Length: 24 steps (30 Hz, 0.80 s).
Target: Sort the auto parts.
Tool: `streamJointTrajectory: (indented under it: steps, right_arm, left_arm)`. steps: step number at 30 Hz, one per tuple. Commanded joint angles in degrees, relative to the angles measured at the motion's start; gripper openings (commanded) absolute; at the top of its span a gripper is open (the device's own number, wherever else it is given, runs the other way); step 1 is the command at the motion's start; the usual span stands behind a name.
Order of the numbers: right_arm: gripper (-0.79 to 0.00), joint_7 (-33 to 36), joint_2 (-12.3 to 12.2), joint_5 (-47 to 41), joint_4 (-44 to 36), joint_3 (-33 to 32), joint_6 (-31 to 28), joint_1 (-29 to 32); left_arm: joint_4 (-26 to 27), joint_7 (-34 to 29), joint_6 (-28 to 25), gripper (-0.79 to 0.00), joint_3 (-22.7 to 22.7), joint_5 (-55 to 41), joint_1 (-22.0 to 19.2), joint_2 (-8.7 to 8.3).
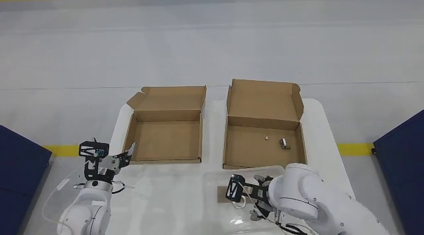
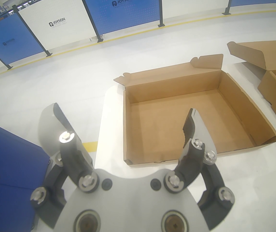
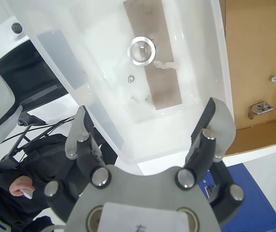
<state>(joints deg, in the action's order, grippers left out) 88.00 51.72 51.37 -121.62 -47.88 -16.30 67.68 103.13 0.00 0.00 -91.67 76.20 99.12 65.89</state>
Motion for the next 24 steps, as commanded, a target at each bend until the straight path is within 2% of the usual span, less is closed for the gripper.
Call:
streamJointTrajectory:
  steps: [1,3,13,24]
  right_arm:
    - [0.0,-0.81,0.02,-0.06,0.08,0.29,-0.63,0.24]
    - [0.0,-2.12,-0.04,0.62,1.13,1.72,-2.1,0.44]
    - [0.0,-1.01,0.48,2.25,5.0,7.36,-1.0,-2.92]
    - [0.0,-0.2,1.21,4.52,6.46,9.19,0.03,-4.61]
  left_arm:
    - [0.0,0.0,0.0,0.0,0.0,0.0,0.0,0.0]
    - [0.0,0.0,0.0,0.0,0.0,0.0,0.0,0.0]
    - [0.0,0.0,0.0,0.0,0.0,0.0,0.0,0.0]
    - [0.0,0.0,0.0,0.0,0.0,0.0,0.0,0.0]
